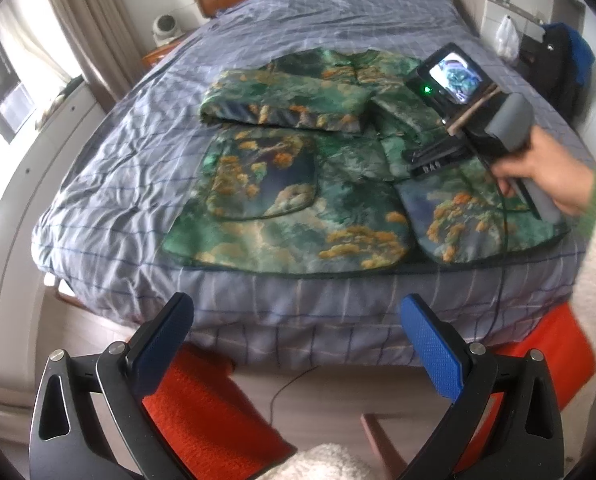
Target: Fold large clothes
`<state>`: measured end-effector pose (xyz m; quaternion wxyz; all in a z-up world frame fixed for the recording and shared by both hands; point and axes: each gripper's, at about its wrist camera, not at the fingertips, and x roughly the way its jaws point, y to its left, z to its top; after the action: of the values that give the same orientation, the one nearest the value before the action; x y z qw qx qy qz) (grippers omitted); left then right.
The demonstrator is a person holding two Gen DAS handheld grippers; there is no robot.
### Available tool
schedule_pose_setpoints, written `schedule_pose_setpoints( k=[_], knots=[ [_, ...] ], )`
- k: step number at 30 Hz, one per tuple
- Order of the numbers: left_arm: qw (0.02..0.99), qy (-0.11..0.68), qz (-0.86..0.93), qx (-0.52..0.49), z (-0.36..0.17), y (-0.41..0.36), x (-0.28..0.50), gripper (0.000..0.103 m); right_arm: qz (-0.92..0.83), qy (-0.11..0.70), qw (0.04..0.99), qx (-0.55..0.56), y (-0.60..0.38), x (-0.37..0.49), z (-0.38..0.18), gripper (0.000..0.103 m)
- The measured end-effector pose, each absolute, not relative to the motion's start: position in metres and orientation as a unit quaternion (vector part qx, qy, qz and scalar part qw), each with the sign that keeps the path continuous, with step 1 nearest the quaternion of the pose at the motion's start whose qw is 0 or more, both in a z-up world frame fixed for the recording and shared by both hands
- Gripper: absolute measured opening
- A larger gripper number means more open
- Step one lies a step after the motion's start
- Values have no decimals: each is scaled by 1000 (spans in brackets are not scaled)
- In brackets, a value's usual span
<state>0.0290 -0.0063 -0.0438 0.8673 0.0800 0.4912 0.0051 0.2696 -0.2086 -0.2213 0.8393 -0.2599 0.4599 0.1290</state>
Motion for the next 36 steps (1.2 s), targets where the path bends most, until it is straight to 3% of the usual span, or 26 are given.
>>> schedule_pose_setpoints(
  k=[2,3,9,15,19,32,33,35,36],
  knots=[
    [865,496,14,76,-45,2,29,103,115,489,831,-238,-218,289,-236,62],
    [864,498,20,73,-46,7,30,103,111,501,832,-213,-229,295,-235,37],
    [857,512,28,54,-55,15,42,103,46,462,883,-75,-341,287,-167,10],
    [866,497,8,62,-44,-3,56,103,-85,383,919,27,-507,246,-92,9],
    [867,492,-8,71,-37,-14,74,103,-157,361,916,77,-585,211,-83,9],
    [881,446,-25,153,-7,-30,176,103,-292,424,801,306,-724,139,-235,10],
    [881,443,-33,163,-8,-35,192,103,-295,423,799,310,-728,132,-239,12],
    [875,442,-49,192,-17,-50,216,103,-304,423,798,301,-731,122,-242,31],
    [869,442,-60,212,-29,-62,231,103,-304,420,800,301,-731,114,-242,55]
  ],
)
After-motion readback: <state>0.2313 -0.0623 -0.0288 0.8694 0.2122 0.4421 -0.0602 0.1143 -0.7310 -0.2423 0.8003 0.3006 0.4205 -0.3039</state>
